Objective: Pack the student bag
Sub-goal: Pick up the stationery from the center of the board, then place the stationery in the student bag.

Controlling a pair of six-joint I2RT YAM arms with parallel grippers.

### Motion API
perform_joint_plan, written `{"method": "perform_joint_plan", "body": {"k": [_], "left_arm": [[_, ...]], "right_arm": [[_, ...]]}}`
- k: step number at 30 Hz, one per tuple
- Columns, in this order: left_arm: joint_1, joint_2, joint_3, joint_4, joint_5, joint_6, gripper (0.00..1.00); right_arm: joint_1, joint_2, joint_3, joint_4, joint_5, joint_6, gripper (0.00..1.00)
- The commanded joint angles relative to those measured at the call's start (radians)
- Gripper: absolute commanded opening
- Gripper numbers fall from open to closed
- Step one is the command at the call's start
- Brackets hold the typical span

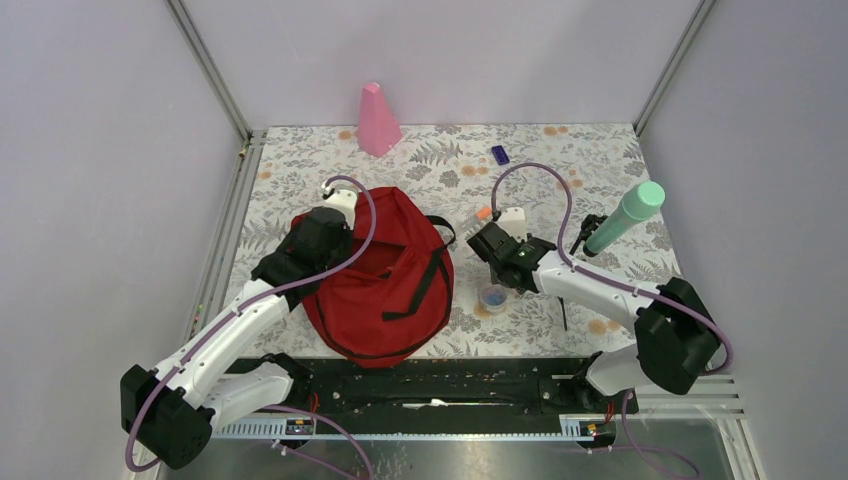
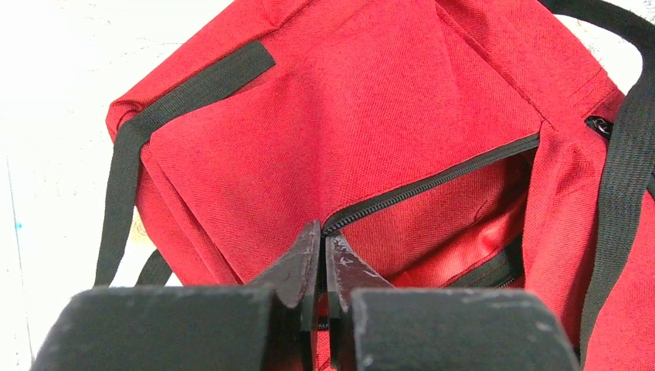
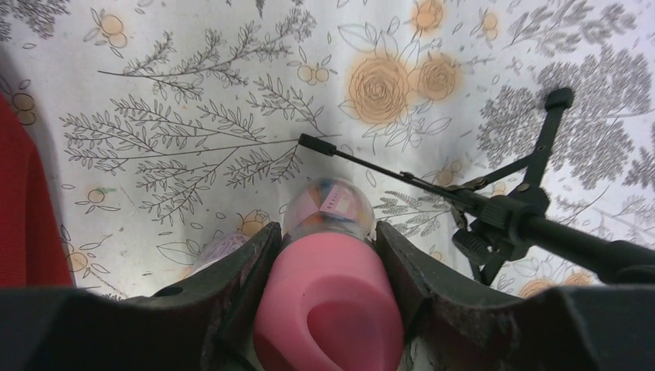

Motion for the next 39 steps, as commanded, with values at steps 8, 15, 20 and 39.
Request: {"method": "perform_joint_plan", "body": {"k": [8, 15, 20, 39], "left_arm": [[0.012, -0.007, 0.045, 0.079, 0.086, -0.026, 0.00], [0.083, 0.001, 0.045, 0.089, 0.188, -0.052, 0.00], [0.110, 0.011, 0.049, 0.088, 0.236, -0.060, 0.00], [0.142, -0.011, 0.040, 0.094, 0.269, -0.068, 0.00]], "right_arm": [[0.017, -0.200, 0.063, 0.270, -0.008, -0.260, 0.00], [0.143, -0.187, 0.100, 0.537, -0.141, -0.384, 0.00], [0.276, -0.132, 0.095, 0.786, -0.268, -0.458, 0.00], [0.440, 0.243, 0.242, 1.080, -0.158, -0.740, 0.00]]}}
